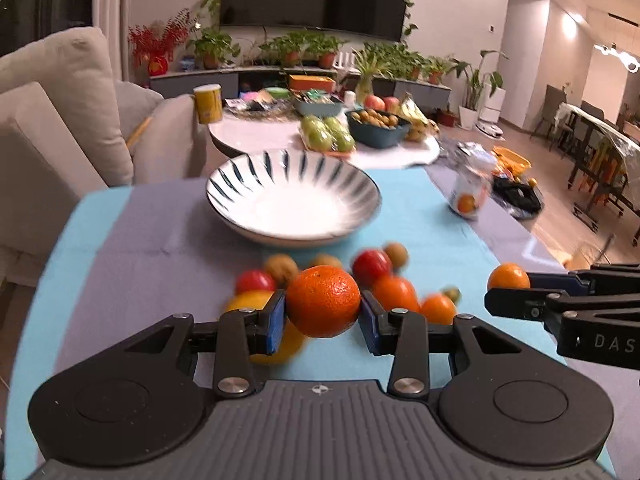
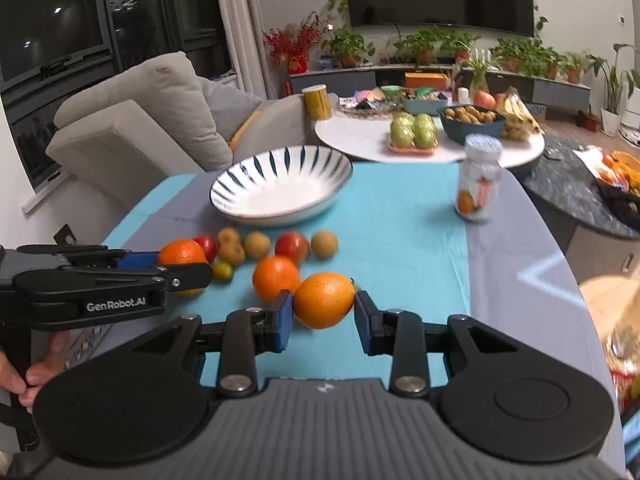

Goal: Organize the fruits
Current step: 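Carry both oranges into the striped bowl and open both grippers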

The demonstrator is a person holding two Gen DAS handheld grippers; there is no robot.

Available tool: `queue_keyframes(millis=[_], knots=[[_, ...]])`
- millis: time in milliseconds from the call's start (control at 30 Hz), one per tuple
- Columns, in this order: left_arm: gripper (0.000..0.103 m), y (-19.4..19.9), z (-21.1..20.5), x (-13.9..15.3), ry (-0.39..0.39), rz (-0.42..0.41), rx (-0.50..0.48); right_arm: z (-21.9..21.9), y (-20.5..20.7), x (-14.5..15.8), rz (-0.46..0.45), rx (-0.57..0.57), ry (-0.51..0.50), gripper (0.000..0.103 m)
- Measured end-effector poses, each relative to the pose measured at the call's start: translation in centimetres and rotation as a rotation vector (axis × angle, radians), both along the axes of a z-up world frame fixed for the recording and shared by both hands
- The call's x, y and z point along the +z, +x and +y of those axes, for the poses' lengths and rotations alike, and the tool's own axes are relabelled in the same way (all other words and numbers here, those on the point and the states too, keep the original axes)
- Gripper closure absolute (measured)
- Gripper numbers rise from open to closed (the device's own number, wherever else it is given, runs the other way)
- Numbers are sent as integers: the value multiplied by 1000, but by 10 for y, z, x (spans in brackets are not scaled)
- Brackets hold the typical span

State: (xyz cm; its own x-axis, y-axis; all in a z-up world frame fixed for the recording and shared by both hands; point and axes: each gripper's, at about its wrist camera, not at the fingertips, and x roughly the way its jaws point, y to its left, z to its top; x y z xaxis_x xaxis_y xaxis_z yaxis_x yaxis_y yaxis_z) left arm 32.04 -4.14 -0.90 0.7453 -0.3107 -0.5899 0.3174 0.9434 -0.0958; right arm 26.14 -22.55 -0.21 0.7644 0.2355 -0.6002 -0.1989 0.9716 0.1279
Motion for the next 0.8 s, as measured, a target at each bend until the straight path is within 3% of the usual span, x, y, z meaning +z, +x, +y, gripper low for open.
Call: queue_keyframes(millis=[300,800], knots=[[67,46,8,13,11,-52,24,10,50,9,-27,35,-4,39],[67,124,16,-6,-47,-40,87,32,123,-2,-23,-5,42,39]])
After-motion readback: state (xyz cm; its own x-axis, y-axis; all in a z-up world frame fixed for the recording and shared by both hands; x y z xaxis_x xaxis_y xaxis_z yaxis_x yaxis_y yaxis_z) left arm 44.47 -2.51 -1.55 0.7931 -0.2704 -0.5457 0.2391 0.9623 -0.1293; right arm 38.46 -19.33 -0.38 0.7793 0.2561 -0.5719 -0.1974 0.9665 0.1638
